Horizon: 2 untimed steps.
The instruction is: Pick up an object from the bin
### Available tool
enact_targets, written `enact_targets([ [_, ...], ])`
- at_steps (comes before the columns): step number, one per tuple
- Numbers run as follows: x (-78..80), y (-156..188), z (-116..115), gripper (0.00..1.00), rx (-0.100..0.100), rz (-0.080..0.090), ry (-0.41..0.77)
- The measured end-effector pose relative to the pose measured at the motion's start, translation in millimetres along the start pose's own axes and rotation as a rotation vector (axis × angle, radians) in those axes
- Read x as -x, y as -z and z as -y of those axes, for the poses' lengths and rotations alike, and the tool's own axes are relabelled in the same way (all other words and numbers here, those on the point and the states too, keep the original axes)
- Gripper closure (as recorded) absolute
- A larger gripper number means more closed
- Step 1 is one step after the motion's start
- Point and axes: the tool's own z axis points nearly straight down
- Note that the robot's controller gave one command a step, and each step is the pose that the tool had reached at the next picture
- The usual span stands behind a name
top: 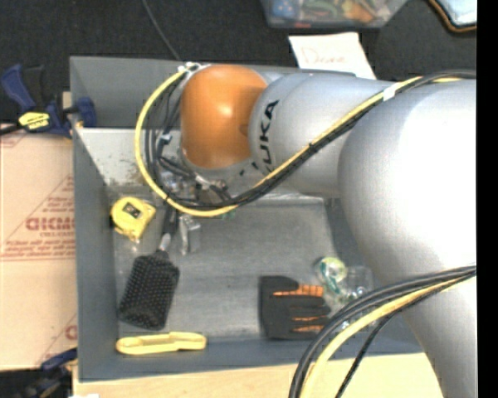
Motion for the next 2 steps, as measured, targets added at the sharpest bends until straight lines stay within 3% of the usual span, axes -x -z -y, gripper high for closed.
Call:
enact_targets([
  [1,-94.4,-32,-88,0.0,-0.003,0.009,0.116],
  [2,-3.8,-4,31,0.0,-0.007,0.009,0.13],
])
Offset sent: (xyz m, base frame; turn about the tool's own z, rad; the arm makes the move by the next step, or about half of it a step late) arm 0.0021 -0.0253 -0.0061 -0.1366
